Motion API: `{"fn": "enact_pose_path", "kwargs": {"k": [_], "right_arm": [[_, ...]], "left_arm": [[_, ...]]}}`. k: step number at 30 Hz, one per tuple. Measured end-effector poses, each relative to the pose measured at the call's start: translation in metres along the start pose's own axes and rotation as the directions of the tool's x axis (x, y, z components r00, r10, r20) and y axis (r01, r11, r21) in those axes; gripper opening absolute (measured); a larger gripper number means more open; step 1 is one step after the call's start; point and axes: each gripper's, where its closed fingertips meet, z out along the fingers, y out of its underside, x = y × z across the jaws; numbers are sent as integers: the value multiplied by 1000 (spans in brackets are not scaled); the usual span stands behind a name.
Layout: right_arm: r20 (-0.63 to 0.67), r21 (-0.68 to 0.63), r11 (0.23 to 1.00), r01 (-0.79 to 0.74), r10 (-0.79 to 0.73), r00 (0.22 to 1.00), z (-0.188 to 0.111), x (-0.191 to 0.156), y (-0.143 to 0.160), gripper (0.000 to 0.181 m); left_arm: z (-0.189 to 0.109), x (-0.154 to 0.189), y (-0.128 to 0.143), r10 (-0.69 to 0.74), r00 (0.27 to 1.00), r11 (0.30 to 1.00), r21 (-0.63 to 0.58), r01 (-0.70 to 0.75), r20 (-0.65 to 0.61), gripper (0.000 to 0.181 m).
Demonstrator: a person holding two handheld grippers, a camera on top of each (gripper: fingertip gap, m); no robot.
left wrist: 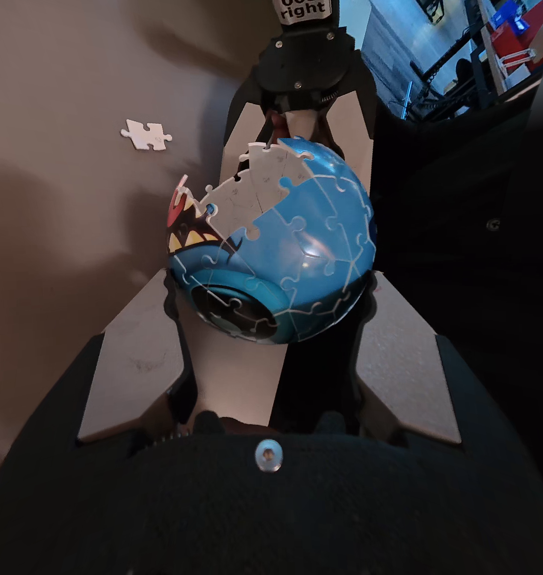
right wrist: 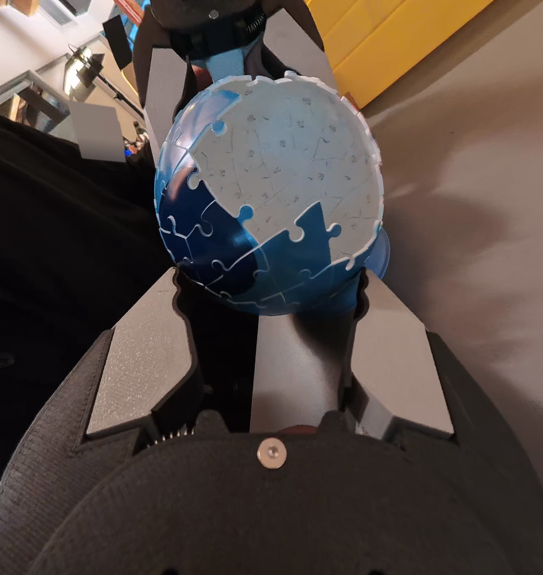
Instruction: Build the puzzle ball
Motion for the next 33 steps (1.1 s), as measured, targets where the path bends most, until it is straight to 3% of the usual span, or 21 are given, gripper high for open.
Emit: {"fn": "enact_pose_path", "kwargs": {"k": [13,26,33], "right_arm": [[-196,-3,985,175,-172,965,-13,2,-17,108],[-116,-3,977,212,-211,971,-10,5,-12,108],[-210,-24,954,297,-296,932,-16,2,-20,107]], "left_arm": [[6,-5,15,96,995,995,32,-97,30,118],[0,-4,9,137,986,984,100,-146,91,113],[6,-6,14,149,985,982,102,-158,87,114]]}}
